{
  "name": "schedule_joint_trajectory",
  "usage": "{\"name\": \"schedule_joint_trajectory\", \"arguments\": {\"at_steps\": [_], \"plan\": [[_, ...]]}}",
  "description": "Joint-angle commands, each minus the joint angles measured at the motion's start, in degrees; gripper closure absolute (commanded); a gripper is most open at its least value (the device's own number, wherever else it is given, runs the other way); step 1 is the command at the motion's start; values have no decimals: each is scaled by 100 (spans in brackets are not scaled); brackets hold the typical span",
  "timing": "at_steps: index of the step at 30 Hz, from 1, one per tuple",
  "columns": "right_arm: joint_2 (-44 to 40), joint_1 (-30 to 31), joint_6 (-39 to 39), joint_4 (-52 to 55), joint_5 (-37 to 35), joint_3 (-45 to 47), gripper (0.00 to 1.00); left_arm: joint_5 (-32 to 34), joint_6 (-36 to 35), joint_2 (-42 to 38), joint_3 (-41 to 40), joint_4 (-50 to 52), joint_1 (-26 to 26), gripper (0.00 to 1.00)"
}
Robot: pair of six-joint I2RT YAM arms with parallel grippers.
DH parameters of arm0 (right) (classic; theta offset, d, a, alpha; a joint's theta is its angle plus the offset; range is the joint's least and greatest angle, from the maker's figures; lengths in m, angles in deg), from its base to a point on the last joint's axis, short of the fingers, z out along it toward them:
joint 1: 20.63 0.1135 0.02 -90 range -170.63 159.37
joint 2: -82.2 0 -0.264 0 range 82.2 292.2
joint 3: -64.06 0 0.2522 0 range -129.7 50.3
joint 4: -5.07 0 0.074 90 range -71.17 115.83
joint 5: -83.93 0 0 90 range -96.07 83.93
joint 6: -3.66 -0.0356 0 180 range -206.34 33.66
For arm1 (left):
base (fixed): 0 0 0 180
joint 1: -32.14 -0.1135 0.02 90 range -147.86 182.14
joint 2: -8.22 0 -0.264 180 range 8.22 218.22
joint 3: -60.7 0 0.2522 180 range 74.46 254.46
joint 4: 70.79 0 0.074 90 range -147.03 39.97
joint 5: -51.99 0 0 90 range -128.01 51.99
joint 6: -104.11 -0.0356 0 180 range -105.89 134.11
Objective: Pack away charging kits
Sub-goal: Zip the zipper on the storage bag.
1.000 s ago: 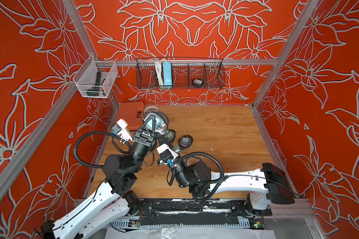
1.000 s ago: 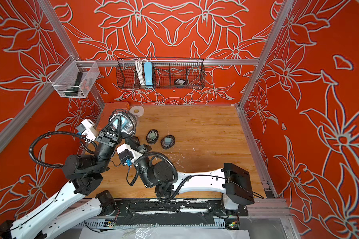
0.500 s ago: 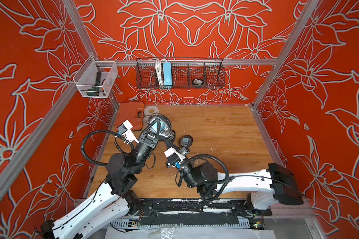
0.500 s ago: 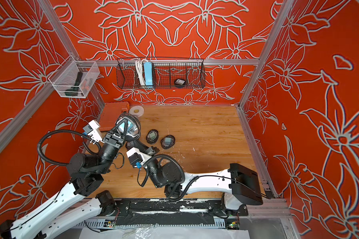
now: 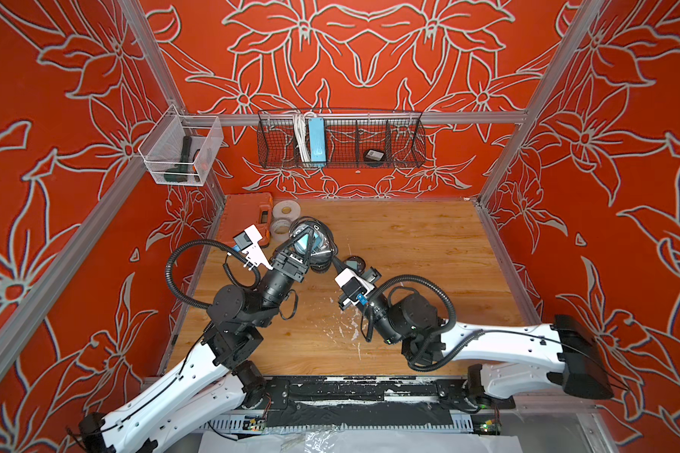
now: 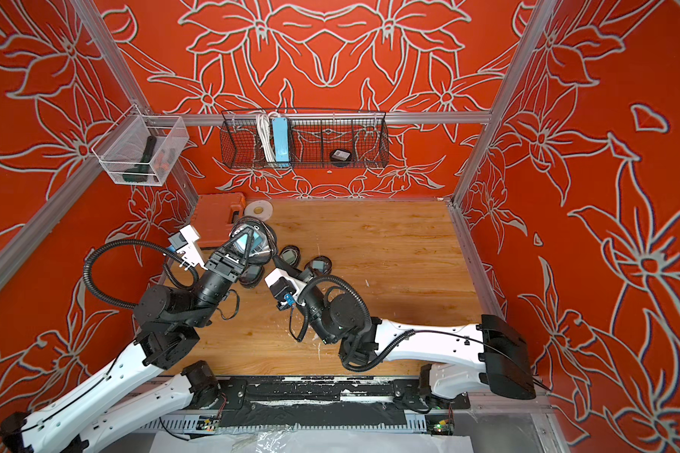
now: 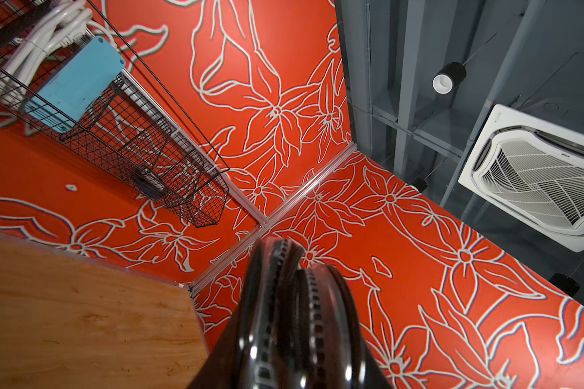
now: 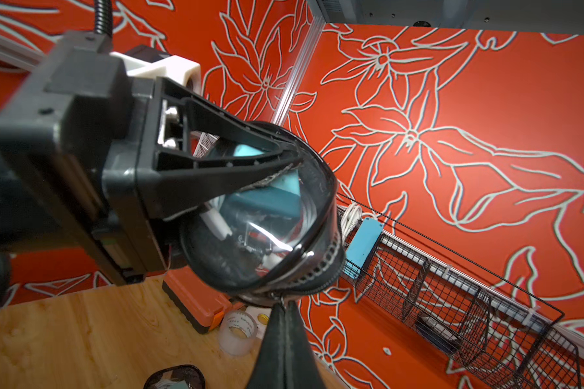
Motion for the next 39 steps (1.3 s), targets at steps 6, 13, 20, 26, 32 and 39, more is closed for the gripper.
{"name": "schedule_joint_trajectory", "arguments": {"at_steps": [6,13,20,26,32,39], "plan": [[-1127,-614,-467,958,23,289,100,-390,-605,-486,56,310,-27,100],[-1507,-674,-790,1975,564,64,100,-1370,-597,-603,-325,-462,-27,100],[-1438,-672,-867,2258,613,-324,100,-1902,-606,-490,-352,-773,-26,100],[-1349,-845,-652,2433,408,-757,100,-1939,-702,-698,-288,-248,-27,100],[-1327,-849,-434,2505,463,-966,100,-1954,-697,-734,-231,203,-27,100],[-1506,-653,-965,2993,1233,-914,100,-2137,-642,-666,-316,-361,-27,100]]}}
